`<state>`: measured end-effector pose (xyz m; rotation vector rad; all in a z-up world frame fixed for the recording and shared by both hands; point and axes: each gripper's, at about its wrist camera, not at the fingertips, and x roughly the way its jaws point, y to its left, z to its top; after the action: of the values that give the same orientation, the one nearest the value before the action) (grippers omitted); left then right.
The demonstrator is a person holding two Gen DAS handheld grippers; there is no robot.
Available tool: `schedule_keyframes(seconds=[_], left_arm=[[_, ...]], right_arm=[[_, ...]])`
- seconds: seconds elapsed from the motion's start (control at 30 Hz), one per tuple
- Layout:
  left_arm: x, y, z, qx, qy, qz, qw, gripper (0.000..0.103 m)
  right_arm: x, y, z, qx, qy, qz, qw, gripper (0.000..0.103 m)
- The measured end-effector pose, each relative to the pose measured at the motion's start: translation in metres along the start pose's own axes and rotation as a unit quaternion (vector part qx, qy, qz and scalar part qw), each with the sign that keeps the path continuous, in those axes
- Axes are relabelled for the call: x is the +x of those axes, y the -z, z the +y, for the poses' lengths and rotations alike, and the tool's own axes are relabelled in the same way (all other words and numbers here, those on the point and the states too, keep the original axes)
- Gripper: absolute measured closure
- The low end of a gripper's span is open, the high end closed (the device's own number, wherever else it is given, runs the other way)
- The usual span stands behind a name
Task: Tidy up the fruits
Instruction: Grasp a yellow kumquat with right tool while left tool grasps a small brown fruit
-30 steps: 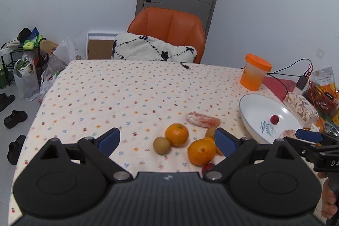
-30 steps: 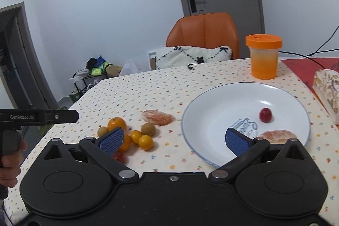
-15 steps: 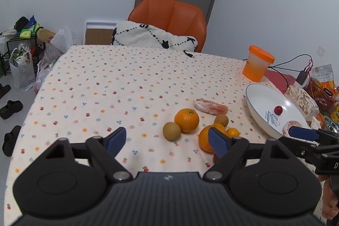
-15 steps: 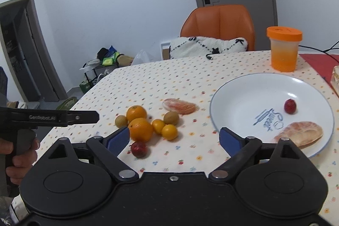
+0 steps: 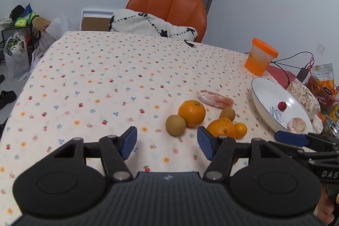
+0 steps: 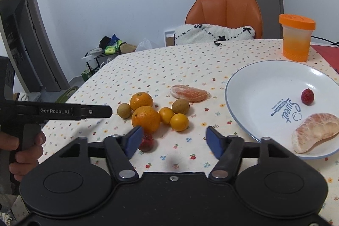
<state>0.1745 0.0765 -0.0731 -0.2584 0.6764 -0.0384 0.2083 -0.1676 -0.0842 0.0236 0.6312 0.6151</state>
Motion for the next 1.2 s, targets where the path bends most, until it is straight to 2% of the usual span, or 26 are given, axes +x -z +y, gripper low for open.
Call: schedule_keyframes(seconds=[0.13, 0.4, 0.57, 0.7, 0.77, 0.8, 0.93, 1.2], left_arm=[[0.008, -0.001, 0.001, 0.000, 0.004, 0.005, 1.0000, 0.052], [0.027, -0.005, -0.002, 0.003, 0.008, 0.017, 0.9998, 0.055], [0.035, -0.006, -0.002, 0.001, 0.013, 0.024, 0.9996, 0.069], [0.038, -0.008, -0.002, 0.000, 0.016, 0.023, 0.9996, 0.071], [0.038, -0.008, -0.002, 0.000, 0.022, 0.023, 0.9995, 0.079], [0.038, -0.008, -0.002, 0.001, 0.025, 0.024, 0.9994, 0.079], [0.036, -0.008, -0.005, 0.009, 0.023, 0.021, 0.9995, 0.079], [0.020, -0.013, -0.009, 0.011, 0.023, 0.006, 0.9997, 0.079]], right_arm=[[0.010, 0.000, -0.002, 0.000, 0.003, 0.009, 1.000, 0.056], [0.026, -0.004, -0.003, -0.004, 0.007, 0.019, 1.000, 0.057], [0.035, -0.007, -0.002, -0.013, 0.003, 0.026, 1.000, 0.063], [0.040, -0.010, 0.000, -0.025, 0.005, 0.025, 0.999, 0.063], [0.043, -0.012, 0.000, -0.029, 0.003, 0.025, 0.999, 0.063], [0.044, -0.013, 0.001, -0.031, 0.003, 0.025, 0.999, 0.064], [0.050, -0.011, 0.000, -0.036, 0.001, 0.035, 0.999, 0.079], [0.034, -0.012, -0.001, -0.031, -0.004, 0.012, 0.999, 0.080]])
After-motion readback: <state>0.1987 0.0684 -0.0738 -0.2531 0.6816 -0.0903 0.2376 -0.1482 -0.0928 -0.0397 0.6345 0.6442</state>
